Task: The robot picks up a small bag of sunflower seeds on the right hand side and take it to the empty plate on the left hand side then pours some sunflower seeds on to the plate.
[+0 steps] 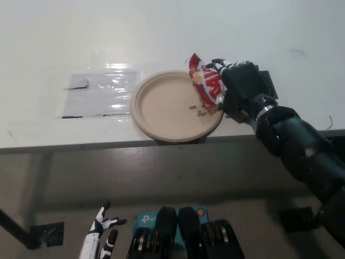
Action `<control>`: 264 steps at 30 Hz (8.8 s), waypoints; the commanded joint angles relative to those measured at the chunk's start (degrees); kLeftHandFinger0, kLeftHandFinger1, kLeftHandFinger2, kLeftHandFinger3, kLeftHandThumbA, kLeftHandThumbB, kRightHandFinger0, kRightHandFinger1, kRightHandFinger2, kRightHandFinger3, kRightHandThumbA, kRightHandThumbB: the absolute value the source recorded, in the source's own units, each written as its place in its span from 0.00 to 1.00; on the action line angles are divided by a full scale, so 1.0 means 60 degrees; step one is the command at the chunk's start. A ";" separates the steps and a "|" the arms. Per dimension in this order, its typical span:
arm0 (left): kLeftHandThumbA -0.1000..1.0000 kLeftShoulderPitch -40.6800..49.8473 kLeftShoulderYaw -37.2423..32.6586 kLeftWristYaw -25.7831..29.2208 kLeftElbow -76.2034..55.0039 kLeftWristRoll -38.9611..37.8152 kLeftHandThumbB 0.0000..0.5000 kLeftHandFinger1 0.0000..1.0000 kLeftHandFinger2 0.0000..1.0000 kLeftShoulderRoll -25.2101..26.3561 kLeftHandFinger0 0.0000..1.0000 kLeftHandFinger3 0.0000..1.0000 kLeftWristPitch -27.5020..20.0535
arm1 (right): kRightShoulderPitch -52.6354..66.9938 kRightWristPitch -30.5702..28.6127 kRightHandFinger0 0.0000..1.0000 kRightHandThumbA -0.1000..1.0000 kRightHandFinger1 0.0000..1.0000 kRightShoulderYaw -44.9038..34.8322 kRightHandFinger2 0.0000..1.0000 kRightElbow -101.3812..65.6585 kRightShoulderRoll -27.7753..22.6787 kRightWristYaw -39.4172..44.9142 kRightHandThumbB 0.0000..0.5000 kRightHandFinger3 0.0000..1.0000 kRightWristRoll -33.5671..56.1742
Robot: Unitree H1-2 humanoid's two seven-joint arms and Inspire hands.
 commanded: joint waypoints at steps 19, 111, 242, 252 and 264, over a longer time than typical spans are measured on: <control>1.00 -0.0197 -0.0293 0.0469 -0.0139 0.0165 0.11 0.78 0.65 0.0222 1.00 1.00 -0.0361 | -0.1235 0.1044 0.00 0.00 0.00 0.2432 0.56 0.0214 -0.0132 -0.0921 0.54 0.47 -0.2156; 1.00 -0.0263 -0.0432 0.0553 -0.0187 0.0275 0.04 0.66 0.56 0.0361 0.97 1.00 -0.0361 | -0.0564 0.0212 0.00 0.00 0.35 0.0123 0.85 0.0384 -0.0962 -0.2202 0.44 0.71 -0.1802; 1.00 -0.0854 -0.0280 -0.0827 -0.0275 -0.1477 0.81 1.00 1.00 0.0599 1.00 1.00 0.0313 | 1.0203 0.0583 1.00 1.00 1.00 -0.6367 1.00 -1.1087 0.0526 0.7058 0.60 1.00 0.5726; 1.00 -0.0441 -0.0197 -0.0651 -0.0320 -0.1441 0.66 1.00 1.00 0.0290 1.00 1.00 0.0795 | 1.0698 0.0111 1.00 1.00 1.00 -0.6336 1.00 -1.1198 0.0450 0.6986 0.52 1.00 0.5940; 1.00 -0.0293 -0.0083 -0.0603 -0.0248 -0.1377 0.61 1.00 1.00 0.0260 1.00 1.00 0.0716 | 1.0746 -0.0269 1.00 1.00 1.00 -0.6316 1.00 -1.1103 0.0484 0.6881 0.54 1.00 0.6074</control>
